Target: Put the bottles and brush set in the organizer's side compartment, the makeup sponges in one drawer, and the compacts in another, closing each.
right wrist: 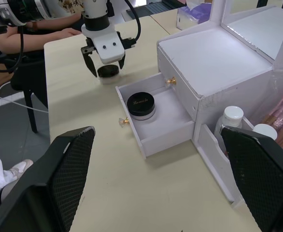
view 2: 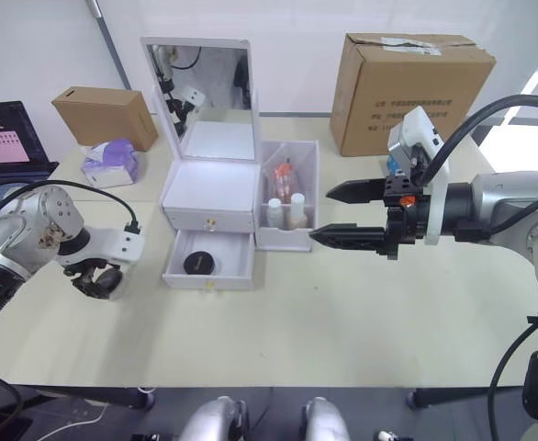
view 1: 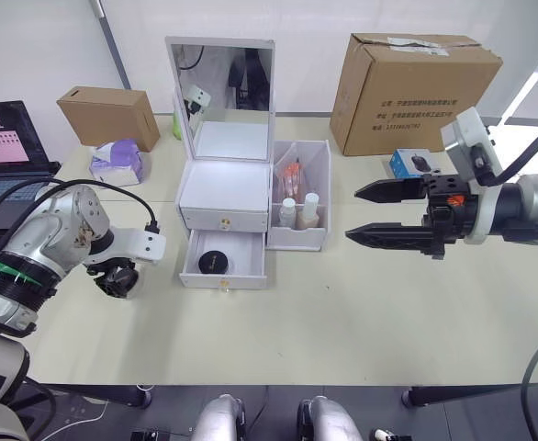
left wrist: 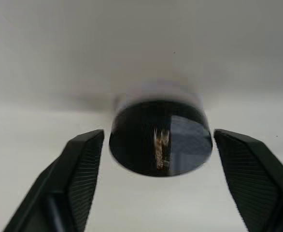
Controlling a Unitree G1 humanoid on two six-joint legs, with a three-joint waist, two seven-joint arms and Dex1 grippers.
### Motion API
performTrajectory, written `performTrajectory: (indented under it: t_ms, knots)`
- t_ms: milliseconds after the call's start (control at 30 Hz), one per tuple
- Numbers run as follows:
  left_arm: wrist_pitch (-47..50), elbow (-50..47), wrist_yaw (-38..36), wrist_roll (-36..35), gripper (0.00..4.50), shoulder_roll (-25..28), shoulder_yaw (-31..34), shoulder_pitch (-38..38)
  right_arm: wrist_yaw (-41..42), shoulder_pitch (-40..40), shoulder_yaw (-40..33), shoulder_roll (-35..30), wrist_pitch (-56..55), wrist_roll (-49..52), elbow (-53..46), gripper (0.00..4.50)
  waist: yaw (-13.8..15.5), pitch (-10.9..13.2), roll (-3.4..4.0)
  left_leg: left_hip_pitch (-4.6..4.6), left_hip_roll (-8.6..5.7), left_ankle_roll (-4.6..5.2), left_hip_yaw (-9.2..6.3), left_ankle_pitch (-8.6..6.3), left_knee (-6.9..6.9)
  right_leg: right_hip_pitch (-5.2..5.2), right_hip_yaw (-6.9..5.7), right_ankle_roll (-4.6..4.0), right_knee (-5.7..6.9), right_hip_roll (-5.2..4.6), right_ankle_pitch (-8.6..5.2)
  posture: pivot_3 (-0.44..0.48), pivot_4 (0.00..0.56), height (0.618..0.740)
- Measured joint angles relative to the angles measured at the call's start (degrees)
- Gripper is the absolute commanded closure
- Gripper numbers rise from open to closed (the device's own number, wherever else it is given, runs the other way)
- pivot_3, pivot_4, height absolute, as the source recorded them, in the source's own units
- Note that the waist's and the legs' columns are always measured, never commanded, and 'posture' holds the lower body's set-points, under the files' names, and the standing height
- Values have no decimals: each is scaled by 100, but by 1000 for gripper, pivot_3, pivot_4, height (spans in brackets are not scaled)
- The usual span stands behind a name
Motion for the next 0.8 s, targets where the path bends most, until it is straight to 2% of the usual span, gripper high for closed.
performTrajectory:
  t_ms: [133, 267, 333, 500, 633, 733, 800]
  knots:
    - [109, -6, -6, -30, 16, -2, 221, 1, 21, 2, 0, -38, -1, 14, 5, 0, -13, 0, 0, 0, -1, 0, 0, 0, 0, 0, 0, 2, 2, -1, -1, 0, 150, 731]
    - [337, 93, 101, -485, 16, 80, 968, 28, 124, -35, 46, -50, -13, -8, 51, 0, -38, 0, 0, 1, 0, 0, -2, 0, 1, 0, 1, 7, 3, -1, -4, 0, 150, 731]
    - [435, 181, 174, -894, 16, 258, 1524, 275, 191, -87, 101, -40, -47, -45, 106, 0, -76, -1, 1, 5, 3, 0, -1, 0, -2, -3, 7, 8, 5, 1, -6, 0, 150, 731]
    - [444, 212, 233, -2312, 16, 329, 3178, 1689, 399, -264, 230, -37, -148, -194, 267, 0, -144, -3, 5, 20, -1, 0, 4, -1, -8, -15, 22, -3, 47, -9, -12, 0, 150, 731]
    - [12, 168, 1076, -3182, 16, -158, 4711, 2544, 617, -507, 472, 43, -260, -321, 428, 0, -125, -3, 5, 20, -3, 0, 5, -1, -5, -15, 24, 4, 49, -23, -15, 0, 150, 731]
    - [-188, -66, 1541, -3539, 16, -475, 5397, 3269, 735, -652, 581, 87, -304, -446, 560, 0, -116, -5, 8, 24, -4, -1, 8, -1, -7, -14, 25, -4, 48, -29, -11, 0, 150, 731]
    - [-370, -197, 1831, -3651, 16, -812, 5576, 3676, 808, -721, 617, 118, -310, -497, 640, 0, -93, -5, 8, 25, -4, -1, 9, -1, -7, -12, 25, -6, 47, -30, -10, 0, 150, 731]
